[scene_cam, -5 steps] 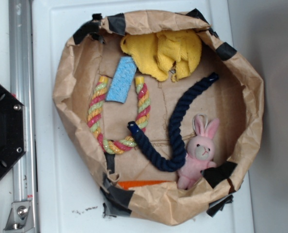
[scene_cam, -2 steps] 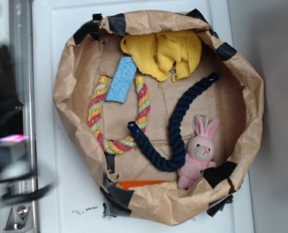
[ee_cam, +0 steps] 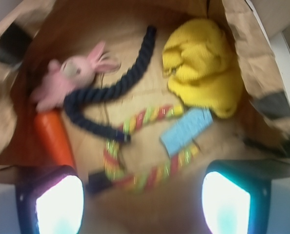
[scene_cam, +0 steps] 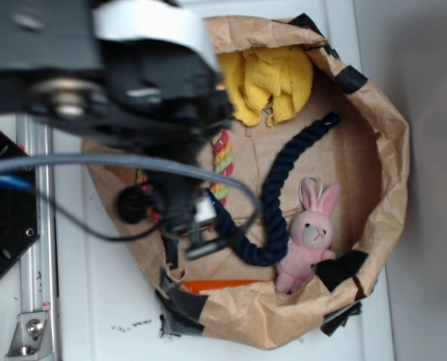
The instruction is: Grab the blue rope.
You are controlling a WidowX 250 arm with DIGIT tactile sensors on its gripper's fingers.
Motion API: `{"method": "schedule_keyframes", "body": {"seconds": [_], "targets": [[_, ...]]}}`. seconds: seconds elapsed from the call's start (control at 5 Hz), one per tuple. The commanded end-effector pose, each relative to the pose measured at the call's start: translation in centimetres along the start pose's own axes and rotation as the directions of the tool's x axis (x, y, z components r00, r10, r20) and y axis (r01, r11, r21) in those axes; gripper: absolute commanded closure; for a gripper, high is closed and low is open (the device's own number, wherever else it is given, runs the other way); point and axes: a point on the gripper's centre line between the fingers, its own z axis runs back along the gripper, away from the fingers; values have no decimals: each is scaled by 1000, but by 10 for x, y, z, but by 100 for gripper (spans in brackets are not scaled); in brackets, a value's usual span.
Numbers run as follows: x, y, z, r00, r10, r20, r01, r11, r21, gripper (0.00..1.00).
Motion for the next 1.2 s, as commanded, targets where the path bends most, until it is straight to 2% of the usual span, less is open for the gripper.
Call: {"method": "schedule_keyframes", "body": {"seconds": [0.0,0.2,0.4,0.6,0.8,1.0], "targets": [[25,-14,-66,980,201,10,-200,977,-69,0],[29,-22,-77,954,295,59,-287,951,-117,0],[42,-42,-94,942,330,59,-307,920,-245,0],[48,-69,-100,961,261,89,-232,940,-250,0],[47,-90,-112,973,223,66,-198,944,-263,0],[38,-107,-131,987,162,14,-154,958,-243,0]]}}
